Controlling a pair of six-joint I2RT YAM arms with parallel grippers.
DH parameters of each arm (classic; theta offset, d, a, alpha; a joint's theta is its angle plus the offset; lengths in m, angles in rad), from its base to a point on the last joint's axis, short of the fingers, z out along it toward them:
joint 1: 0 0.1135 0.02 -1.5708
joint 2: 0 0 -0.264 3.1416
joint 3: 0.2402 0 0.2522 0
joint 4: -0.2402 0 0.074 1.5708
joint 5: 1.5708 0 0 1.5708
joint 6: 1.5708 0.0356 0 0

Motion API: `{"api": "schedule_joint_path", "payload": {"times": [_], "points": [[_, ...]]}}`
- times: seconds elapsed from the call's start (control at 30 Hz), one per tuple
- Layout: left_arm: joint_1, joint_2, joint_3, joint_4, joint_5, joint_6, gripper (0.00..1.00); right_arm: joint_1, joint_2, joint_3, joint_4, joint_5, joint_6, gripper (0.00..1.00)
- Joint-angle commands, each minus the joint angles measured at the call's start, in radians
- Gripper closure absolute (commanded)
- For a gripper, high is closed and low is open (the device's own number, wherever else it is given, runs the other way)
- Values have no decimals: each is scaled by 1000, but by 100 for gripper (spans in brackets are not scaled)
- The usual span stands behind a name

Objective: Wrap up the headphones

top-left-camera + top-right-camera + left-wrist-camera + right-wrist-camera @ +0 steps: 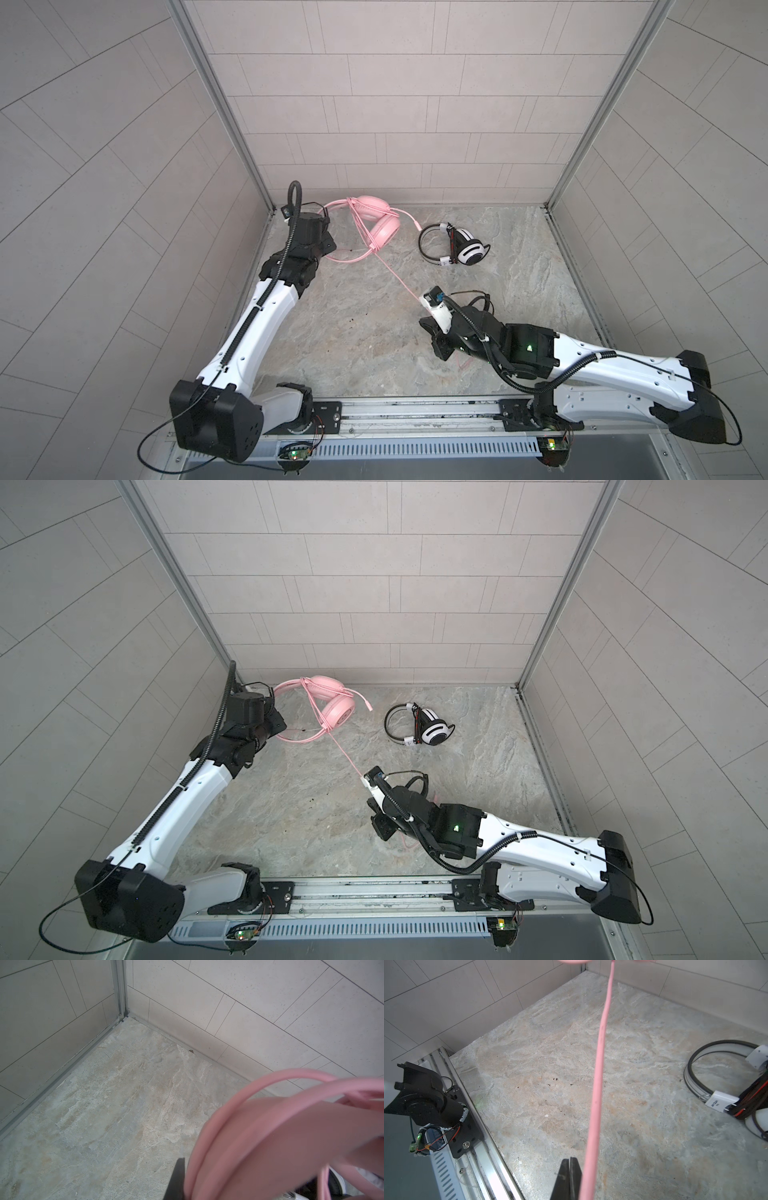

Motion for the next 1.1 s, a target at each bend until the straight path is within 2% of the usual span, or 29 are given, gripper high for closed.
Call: {"api": "schedule_joint_path", "payload": {"times": [0.0, 0.2, 0.53, 0.67, 0.73, 0.83, 1.07], "points": [[-21, 10, -26, 81, -68, 35, 100, 8, -47, 40, -39, 71, -54, 99], [-73, 48, -85, 66, -58, 91, 100, -2, -62, 150, -128, 108, -114, 99], [-255, 90, -18, 13, -166, 315, 100, -30, -54, 277, -203, 155, -204, 100], [-295, 98, -16, 9, -168, 372, 100, -49, -55, 309, -227, 164, -226, 100], [-304, 102, -13, 11, -104, 401, 100, -60, -56, 319, -235, 170, -236, 100], [-308, 105, -9, 16, 75, 447, 100, -79, -44, 337, -253, 179, -250, 100], [-329, 112, 1, 2, 209, 500, 100, -124, 10, 396, -256, 154, -284, 100]]}}
